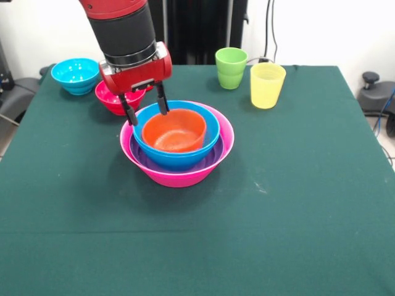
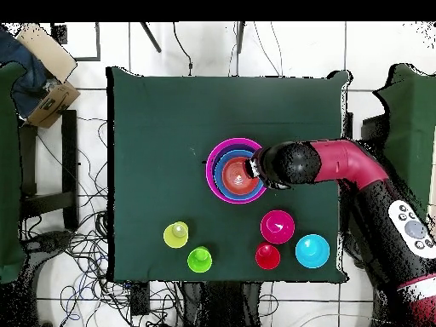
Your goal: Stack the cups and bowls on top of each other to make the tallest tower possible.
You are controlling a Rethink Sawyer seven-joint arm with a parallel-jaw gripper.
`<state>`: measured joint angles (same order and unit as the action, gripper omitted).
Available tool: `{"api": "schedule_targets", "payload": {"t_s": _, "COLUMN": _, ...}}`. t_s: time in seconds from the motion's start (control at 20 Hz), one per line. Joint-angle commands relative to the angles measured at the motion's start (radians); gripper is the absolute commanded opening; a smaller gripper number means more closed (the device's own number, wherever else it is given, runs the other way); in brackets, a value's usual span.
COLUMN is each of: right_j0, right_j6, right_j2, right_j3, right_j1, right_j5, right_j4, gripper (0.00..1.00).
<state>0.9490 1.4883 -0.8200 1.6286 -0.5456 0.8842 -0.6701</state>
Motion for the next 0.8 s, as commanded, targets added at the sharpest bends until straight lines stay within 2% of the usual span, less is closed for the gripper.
{"api": "schedule_targets", "payload": {"t_s": 0.05, "right_j0": -0.007, "right_j6": -0.222, "right_j2": 0.02, "right_j3": -0.017, "right_j1": 0.027, "right_j5": 0.055, "right_j4": -0.037, "gripper": 1.0}}
{"api": "schedule_targets", "payload": {"t_s": 0.3, "right_j0": -0.031, "right_j6": -0.215, "right_j2": 0.013, "right_j3": -0.03, "right_j1": -0.016, "right_j5": 0.12, "right_j4": -0.008, "gripper": 1.0}}
{"api": "schedule_targets", "payload": {"t_s": 0.45, "right_j0": -0.055, "right_j6": -0.22, "right_j2": -0.001, "right_j3": -0.071, "right_j1": -0.075, "right_j5": 0.247, "right_j4": 0.05, "gripper": 1.0}}
{"api": "schedule_targets", "payload": {"t_s": 0.8, "right_j0": -0.098, "right_j6": -0.215, "right_j2": -0.011, "right_j3": -0.137, "right_j1": -0.178, "right_j5": 0.466, "right_j4": 0.108, "gripper": 1.0}}
